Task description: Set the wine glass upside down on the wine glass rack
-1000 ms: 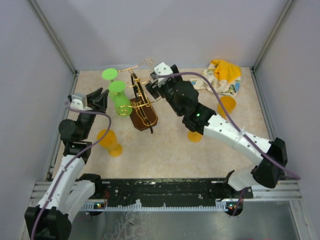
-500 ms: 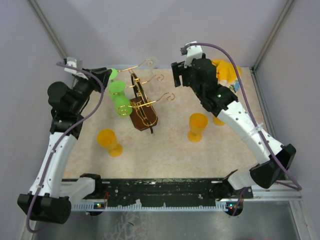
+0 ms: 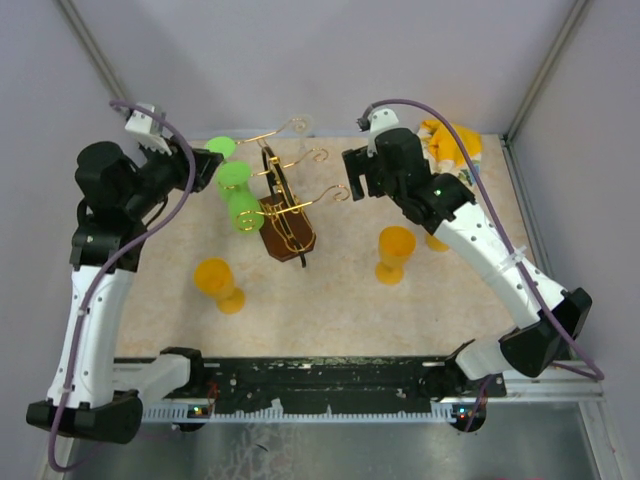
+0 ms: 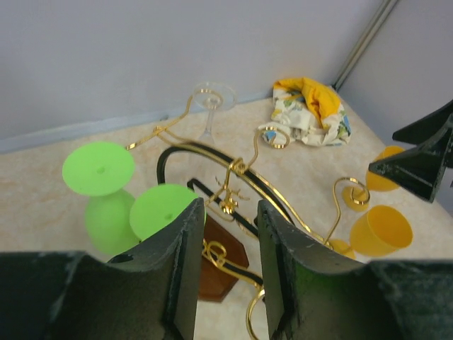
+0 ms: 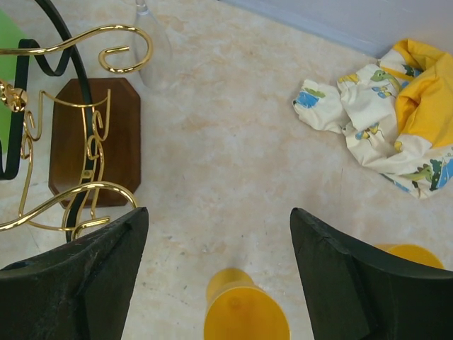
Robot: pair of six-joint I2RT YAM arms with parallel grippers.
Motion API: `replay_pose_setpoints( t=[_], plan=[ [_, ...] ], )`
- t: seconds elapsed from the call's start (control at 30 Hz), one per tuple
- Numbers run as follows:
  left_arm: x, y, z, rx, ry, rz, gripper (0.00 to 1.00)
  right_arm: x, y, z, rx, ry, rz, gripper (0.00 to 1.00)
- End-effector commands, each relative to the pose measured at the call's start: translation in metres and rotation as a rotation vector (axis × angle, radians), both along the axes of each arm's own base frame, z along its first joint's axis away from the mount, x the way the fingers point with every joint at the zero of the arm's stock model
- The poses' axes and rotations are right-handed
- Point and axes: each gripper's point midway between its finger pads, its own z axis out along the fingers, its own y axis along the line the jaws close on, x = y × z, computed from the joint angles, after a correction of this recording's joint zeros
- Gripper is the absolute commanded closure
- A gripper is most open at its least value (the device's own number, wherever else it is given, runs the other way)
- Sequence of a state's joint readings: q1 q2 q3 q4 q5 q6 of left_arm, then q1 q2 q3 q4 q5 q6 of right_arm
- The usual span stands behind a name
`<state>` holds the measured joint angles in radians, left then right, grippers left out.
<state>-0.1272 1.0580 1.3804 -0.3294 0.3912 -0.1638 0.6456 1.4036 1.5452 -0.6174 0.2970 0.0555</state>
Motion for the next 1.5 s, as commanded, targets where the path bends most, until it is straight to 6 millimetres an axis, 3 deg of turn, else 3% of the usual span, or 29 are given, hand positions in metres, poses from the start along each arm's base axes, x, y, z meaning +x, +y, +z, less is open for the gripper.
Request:
replay_pose_setpoints(
  t=[0.0, 0.2, 0.43, 0.6, 0.77, 0.97, 1.47],
  plan=[
    [-0.037, 0.013, -0.03, 0.057, 0.168, 0.038, 0.58, -0.003, -0.008, 0.031, 0.044, -0.052, -0.035, 0.18],
    [-0.065, 0.023, -0.067, 0.059, 0.378, 0.088, 0.58, 0.006, -0.002, 0.023, 0.012, -0.017, -0.043, 0.17],
    [-0.098, 0.033, -0.093, 0.062, 0.55, 0.145, 0.59, 0.01, -0.005, 0.032, 0.014, -0.047, -0.059, 0.13],
    [-0.128, 0.032, -0.121, 0.072, 0.705, 0.124, 0.61, 0.014, -0.007, 0.037, 0.019, -0.06, -0.066, 0.12],
    [-0.145, 0.029, -0.144, 0.066, 0.814, 0.108, 0.62, 0.017, -0.01, 0.038, 0.023, -0.064, -0.072, 0.12],
    [-0.15, 0.029, -0.185, 0.069, 0.902, 0.116, 0.62, 0.019, -0.013, 0.033, 0.023, -0.062, -0.079, 0.12],
    [-0.138, 0.03, -0.235, 0.084, 0.976, 0.161, 0.58, 0.026, -0.012, 0.025, 0.022, -0.054, -0.077, 0.11]
  ],
)
